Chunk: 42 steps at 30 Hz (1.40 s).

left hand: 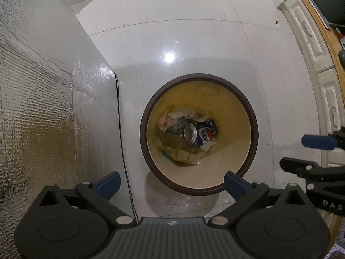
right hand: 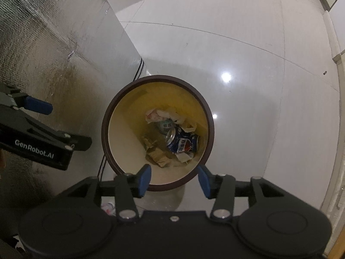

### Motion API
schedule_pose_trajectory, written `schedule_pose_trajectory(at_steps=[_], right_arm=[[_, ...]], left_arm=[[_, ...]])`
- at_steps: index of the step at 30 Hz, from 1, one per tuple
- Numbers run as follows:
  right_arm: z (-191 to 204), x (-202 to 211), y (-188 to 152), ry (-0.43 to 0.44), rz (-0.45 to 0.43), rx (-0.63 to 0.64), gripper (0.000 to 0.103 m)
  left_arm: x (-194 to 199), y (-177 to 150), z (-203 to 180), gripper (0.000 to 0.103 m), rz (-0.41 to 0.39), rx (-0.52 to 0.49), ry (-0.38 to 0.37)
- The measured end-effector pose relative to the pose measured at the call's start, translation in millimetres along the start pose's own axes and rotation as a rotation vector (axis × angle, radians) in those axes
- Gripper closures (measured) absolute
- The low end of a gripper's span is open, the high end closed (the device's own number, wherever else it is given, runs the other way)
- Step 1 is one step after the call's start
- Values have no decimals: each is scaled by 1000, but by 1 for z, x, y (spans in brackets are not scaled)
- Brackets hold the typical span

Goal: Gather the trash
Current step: 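Move both empty tools from the bin back to the table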

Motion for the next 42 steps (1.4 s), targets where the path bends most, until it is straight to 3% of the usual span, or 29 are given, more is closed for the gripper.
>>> schedule_pose_trajectory(at_steps=[4, 11, 16, 19, 22, 32, 42], right_arm=[[-6, 4, 0, -9, -8, -8, 41], [-10, 18, -4, -22, -34, -9, 33], [-10, 31, -8, -26, -64, -5, 19], [-11, 41, -10, -29, -90, -13, 5], [-11, 52, -11, -32, -126, -22, 1], [-8, 94, -21, -42, -228, -37, 0], [-23, 151, -33, -60, -376, -94, 0]], left_arm=[[5, -2, 1, 0, -5, -1, 6], [18, -7, 1, 0, -25, -1, 12], [32, -10, -1, 0, -51, -5, 11], [41, -12, -2, 0, -71, -1, 11], [51, -14, -2, 0, -96, 5, 13], [93, -29, -5, 0, -195, 13, 18], [154, -35, -14, 0, -382, 10, 40]])
Point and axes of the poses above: each gripper's, at about its wrist camera, not at the fingertips, and x roughly against the way its jaws point, z to its left, y to its top, the point moved 10 cm from there along -x, roughly the way its jaws point, and after that the axes turned 5 degrees about z, right-handed, at the moved point
